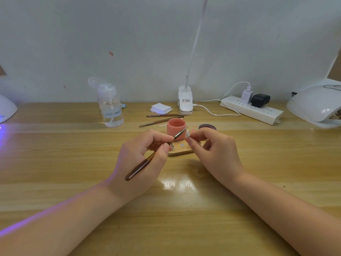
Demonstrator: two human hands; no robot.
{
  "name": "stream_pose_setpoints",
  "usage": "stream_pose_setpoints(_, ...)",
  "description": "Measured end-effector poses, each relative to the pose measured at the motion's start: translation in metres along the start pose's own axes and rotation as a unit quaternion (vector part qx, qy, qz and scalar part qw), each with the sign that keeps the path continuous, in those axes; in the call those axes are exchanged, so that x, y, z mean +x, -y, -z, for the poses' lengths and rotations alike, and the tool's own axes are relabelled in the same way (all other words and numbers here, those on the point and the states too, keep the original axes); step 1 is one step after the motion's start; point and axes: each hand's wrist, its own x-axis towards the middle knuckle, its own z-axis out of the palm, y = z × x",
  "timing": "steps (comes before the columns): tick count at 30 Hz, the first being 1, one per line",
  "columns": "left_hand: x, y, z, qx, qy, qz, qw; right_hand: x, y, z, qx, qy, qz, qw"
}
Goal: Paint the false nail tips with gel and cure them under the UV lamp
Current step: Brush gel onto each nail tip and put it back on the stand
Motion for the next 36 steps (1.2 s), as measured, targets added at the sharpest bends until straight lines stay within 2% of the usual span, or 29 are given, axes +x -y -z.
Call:
stream_pose_setpoints(10,-0.0011,0.0016,0.0024,0.02,0.022,-0.039,0.999,-0.0006,-0.0018,-0.0006,-0.001,-0.001,-0.002,1.0)
stream_pose_setpoints(16,-0.001,-0.0014,-0.0017,0.002,-0.001,0.013,1.0,-0.0006,-0.0026,-0.0003,-0.004,0.002,-0.001,1.0)
stream_pose_setpoints(19,-0.0011,0.0008,-0.0008,0.024,0.02,0.008,0.999,-0.0006,-0.0033,-0.0007,0.0,0.001,-0.006,1.0)
stream_pose_setpoints(23,-0.0015,0.0005,0.0006,0.003,0.018,-0.013,1.0,0.0003,-0.0047,-0.0008,0.026,-0.001,-0.031,0.999)
stream_pose_setpoints(26,-0.0012,0.0004,-0.0012,-0.029,0.001,0.022,0.999,0.0005,-0.004,0.0,0.039,0.002,-0.035,0.999)
stream_pose_setpoints(30,-0.0017,0.0015,-0.0031,-0.048,0.02,0.059,0.997,0.0005,-0.0026,-0.0001,0.053,0.007,-0.037,0.998)
stream_pose_setpoints(36,-0.0027,0.0016,0.0001,-0.059,0.014,0.035,0.998,0.001,-0.0023,0.0007,0.065,0.009,-0.046,0.997)
